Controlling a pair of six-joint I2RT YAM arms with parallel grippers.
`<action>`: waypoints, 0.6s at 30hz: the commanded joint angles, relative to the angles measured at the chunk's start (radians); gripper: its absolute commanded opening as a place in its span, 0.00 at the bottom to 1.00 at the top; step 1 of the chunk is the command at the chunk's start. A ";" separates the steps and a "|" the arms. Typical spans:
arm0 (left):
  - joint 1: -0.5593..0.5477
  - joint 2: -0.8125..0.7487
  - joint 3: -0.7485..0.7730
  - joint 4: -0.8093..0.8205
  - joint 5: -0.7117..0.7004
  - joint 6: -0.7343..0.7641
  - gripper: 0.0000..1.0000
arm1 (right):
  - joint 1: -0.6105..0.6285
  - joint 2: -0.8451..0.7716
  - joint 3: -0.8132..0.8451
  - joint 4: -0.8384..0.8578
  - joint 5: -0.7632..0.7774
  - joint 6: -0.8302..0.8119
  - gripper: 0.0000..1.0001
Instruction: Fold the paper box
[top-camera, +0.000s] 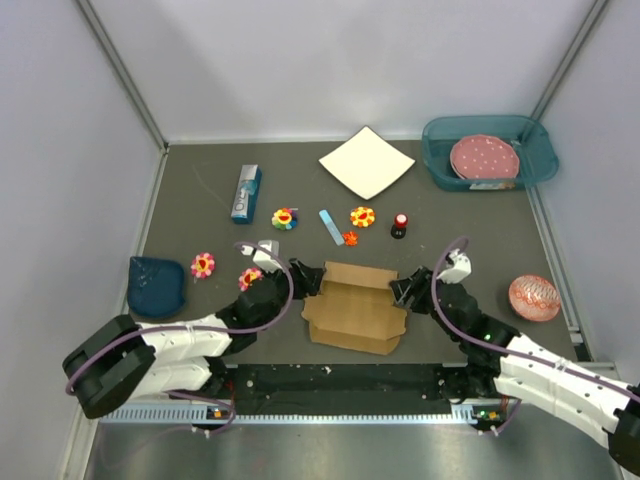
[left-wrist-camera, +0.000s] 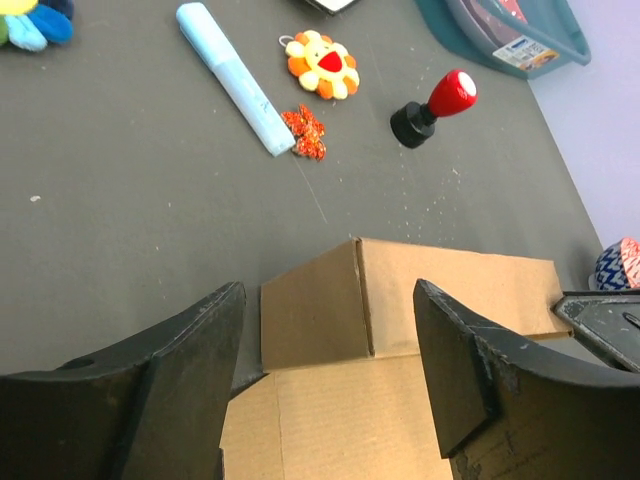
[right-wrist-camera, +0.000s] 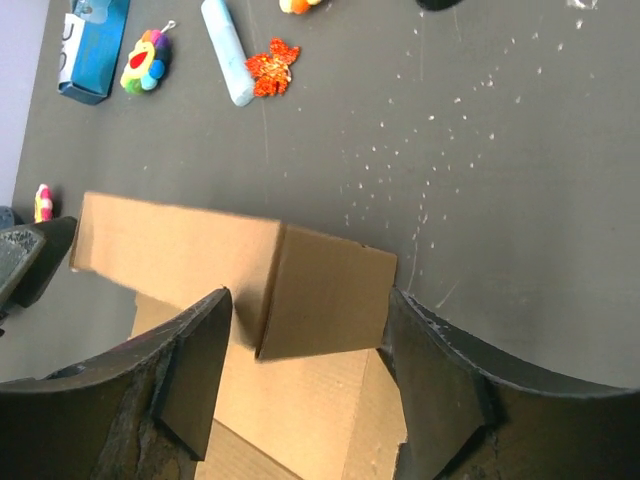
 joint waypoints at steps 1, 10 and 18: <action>0.012 -0.049 0.050 -0.031 -0.010 0.021 0.74 | -0.013 -0.004 0.090 -0.019 -0.020 -0.086 0.67; 0.035 0.003 0.084 0.004 0.047 0.033 0.75 | -0.026 -0.006 0.100 0.041 -0.045 -0.078 0.72; 0.061 0.089 0.084 0.075 0.106 0.024 0.73 | -0.217 0.032 0.001 0.213 -0.264 -0.037 0.63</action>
